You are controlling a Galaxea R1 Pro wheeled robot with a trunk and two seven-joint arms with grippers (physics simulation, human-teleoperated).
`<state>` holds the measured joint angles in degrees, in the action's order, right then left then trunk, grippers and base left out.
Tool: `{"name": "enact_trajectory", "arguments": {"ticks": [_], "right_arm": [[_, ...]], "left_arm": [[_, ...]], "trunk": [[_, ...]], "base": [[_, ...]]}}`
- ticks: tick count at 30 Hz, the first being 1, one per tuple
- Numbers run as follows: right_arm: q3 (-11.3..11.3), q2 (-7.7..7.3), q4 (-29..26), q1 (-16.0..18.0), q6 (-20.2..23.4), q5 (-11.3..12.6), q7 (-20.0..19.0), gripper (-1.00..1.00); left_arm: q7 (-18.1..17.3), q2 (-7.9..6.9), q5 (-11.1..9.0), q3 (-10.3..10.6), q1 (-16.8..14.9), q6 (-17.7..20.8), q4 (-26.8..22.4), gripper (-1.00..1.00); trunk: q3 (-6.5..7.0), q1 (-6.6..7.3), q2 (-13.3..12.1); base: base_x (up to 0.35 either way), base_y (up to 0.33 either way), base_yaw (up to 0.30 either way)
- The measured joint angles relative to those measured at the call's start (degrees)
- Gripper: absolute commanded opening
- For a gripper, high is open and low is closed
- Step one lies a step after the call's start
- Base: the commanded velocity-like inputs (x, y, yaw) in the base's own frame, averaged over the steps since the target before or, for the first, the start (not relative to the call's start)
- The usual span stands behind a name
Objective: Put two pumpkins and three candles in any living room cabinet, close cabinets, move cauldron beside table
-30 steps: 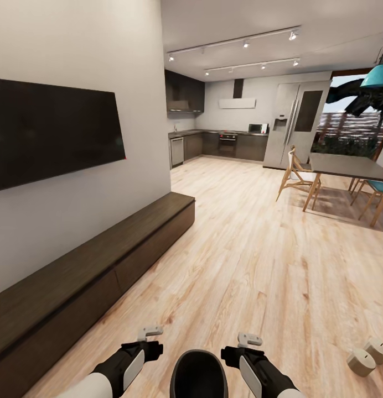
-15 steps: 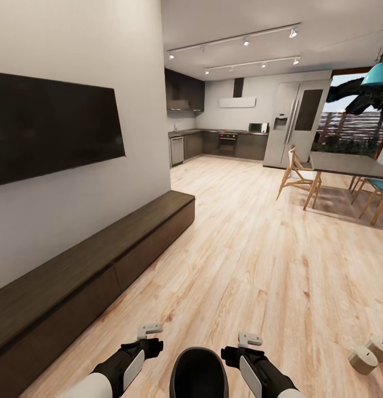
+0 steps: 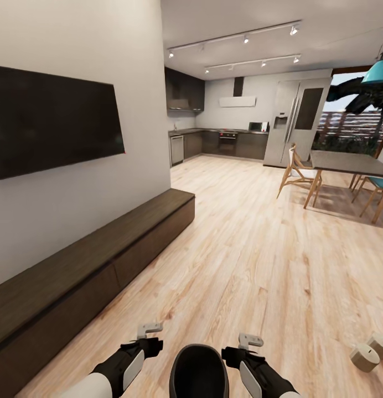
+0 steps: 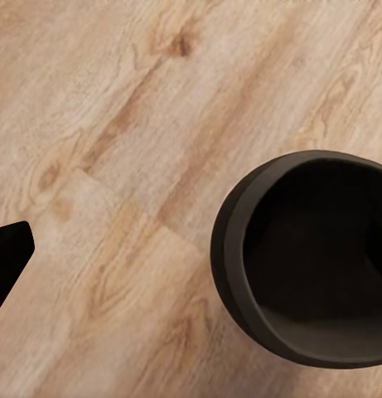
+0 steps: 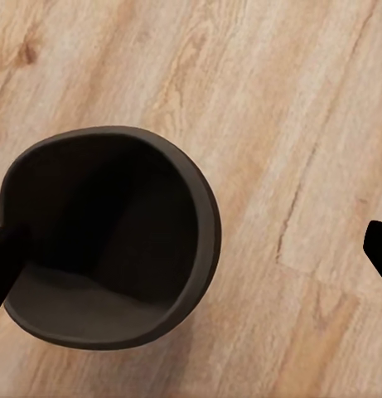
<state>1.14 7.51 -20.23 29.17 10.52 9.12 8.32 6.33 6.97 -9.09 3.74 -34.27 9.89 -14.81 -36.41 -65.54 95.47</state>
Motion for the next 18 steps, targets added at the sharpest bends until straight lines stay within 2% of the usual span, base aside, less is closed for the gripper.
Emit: {"name": "enact_trajectory", "arguments": {"ticks": [18], "right_arm": [[-0.1, -0.04, 0.2, 0.0, -0.3, 0.1, 0.0, 1.0]], "left_arm": [[-0.1, 0.05, 0.0, 0.1, 0.0, -0.6, 0.0, 1.0]], "trunk": [[-3.23, -3.95, 7.2]], "base": [[0.0, 0.0, 0.0]]}}
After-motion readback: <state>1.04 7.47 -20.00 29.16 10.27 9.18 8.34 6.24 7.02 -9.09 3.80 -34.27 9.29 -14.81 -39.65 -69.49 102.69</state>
